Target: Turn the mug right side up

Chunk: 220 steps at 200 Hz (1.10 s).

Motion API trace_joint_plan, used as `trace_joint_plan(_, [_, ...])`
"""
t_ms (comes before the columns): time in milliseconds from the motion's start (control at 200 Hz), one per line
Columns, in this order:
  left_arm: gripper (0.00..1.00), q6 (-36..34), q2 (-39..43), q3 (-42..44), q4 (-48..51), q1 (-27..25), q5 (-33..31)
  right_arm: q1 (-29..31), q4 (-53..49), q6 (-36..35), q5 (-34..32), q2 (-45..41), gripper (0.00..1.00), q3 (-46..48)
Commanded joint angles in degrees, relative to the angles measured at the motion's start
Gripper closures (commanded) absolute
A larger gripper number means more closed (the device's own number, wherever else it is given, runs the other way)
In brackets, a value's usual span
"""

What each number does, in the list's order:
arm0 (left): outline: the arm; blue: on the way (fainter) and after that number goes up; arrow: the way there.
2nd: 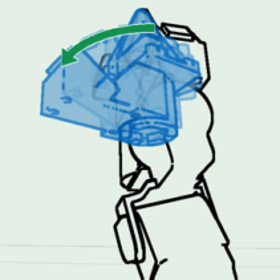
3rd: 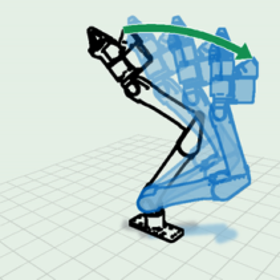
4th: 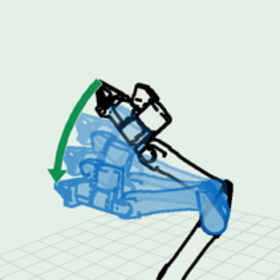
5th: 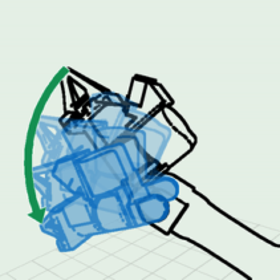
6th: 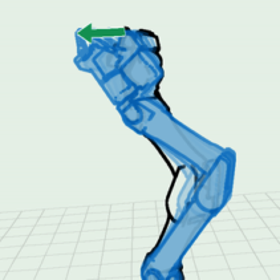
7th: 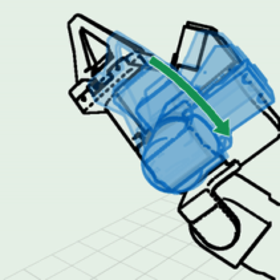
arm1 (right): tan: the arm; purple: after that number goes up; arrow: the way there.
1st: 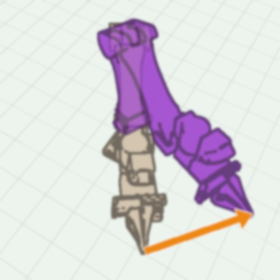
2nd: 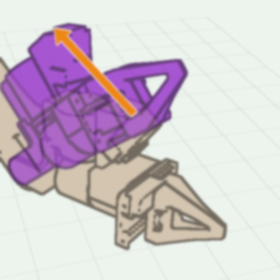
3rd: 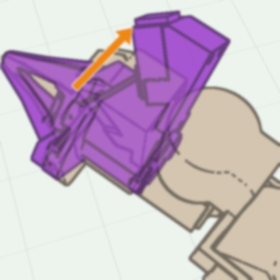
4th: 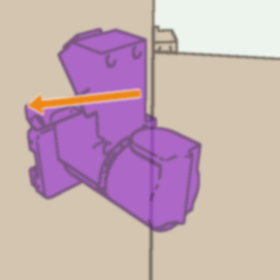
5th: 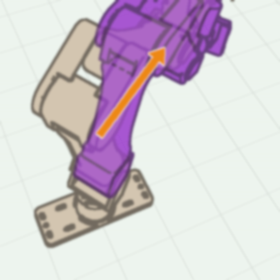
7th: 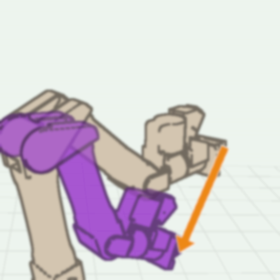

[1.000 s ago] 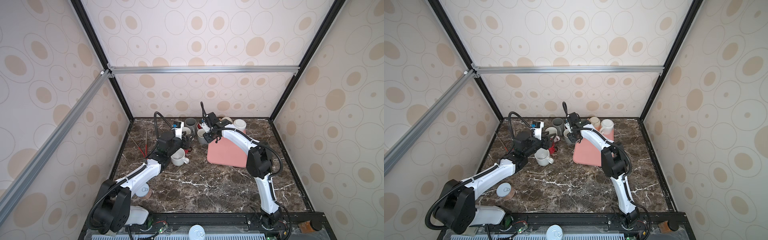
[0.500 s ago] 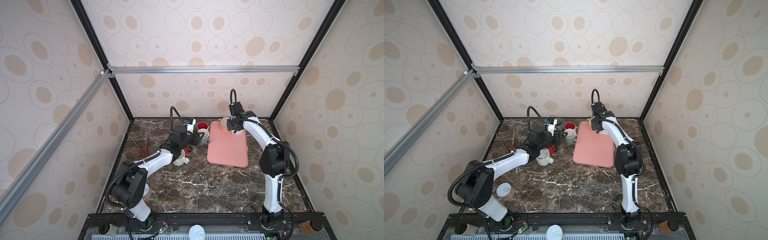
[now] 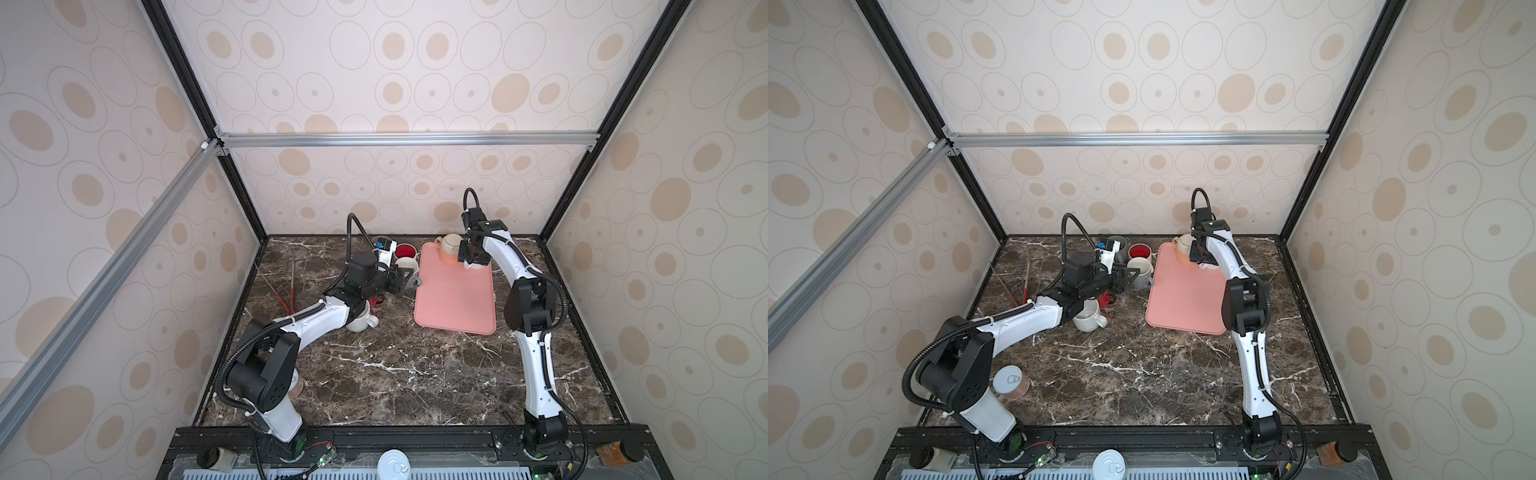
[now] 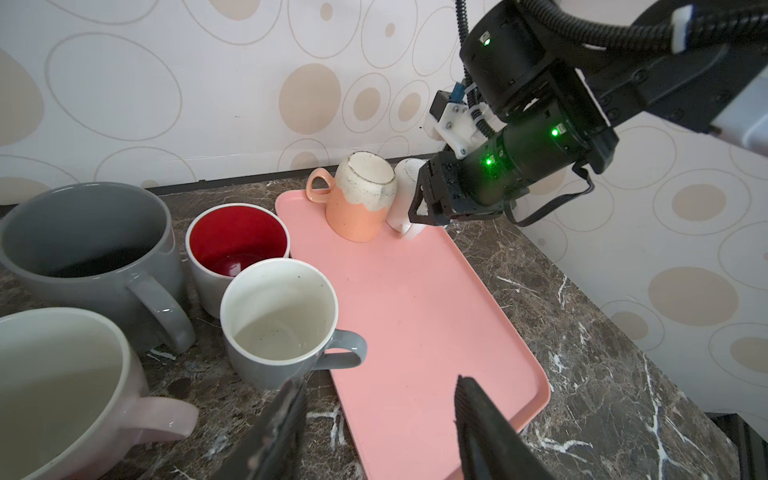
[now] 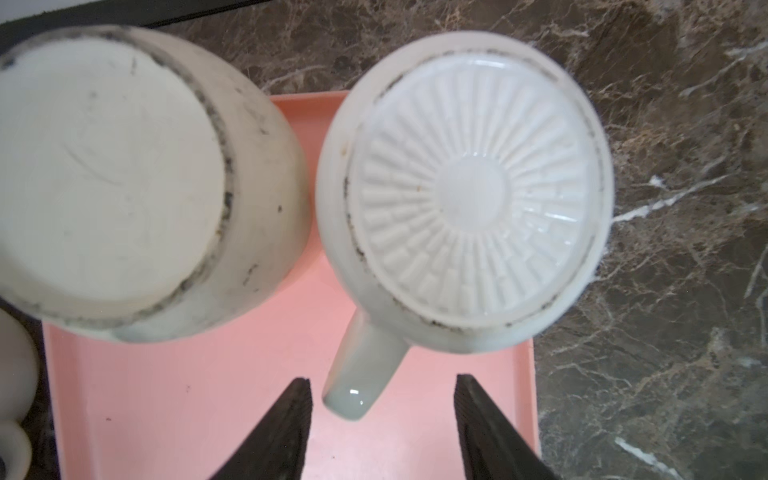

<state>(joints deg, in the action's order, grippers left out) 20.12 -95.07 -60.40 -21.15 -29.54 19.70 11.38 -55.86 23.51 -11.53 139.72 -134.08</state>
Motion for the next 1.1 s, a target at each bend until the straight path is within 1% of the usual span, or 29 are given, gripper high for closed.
trace_joint_plan(0, [0.42, -1.55, -0.03, -1.32, 0.63, 0.29, 0.77, -0.21, -2.46, 2.19, -1.0, 1.46, 0.42, -2.28])
trace_joint_plan(65, [0.42, -1.65, 0.13, -1.14, 0.62, 0.4, 0.68, -0.21, -2.59, 1.83, -1.59, 1.53, 0.46, -1.86])
trace_joint_plan(255, [0.42, -1.38, -0.03, -1.12, 0.4, 0.39, 1.2, -0.27, -1.78, 0.15, -2.27, -0.98, 0.68, 1.98])
trace_joint_plan(290, [0.42, -1.31, -0.03, -1.12, 0.44, 0.47, 1.27, -0.26, -1.55, -0.02, -2.35, -1.63, 0.71, 4.57])
trace_joint_plan(405, [0.42, -1.13, 0.27, -1.26, 0.62, 0.36, 1.52, -0.39, -0.43, -0.72, -2.38, -3.87, 0.79, 8.09])
trace_joint_plan(620, [0.42, -1.22, 1.92, -0.71, 1.63, 0.43, 1.41, -0.48, 1.77, -2.35, -1.94, -6.96, 0.88, 13.73])
trace_joint_plan(880, [0.42, -1.06, 3.92, 1.78, 1.69, 0.45, 1.1, -0.38, 3.55, -2.57, 1.91, -13.72, 0.9, 20.98])
trace_joint_plan(1095, [0.42, -0.06, 5.36, 2.44, 1.47, 0.4, 1.74, 0.76, 5.92, -2.2, 5.2, -22.89, 0.92, 31.64])
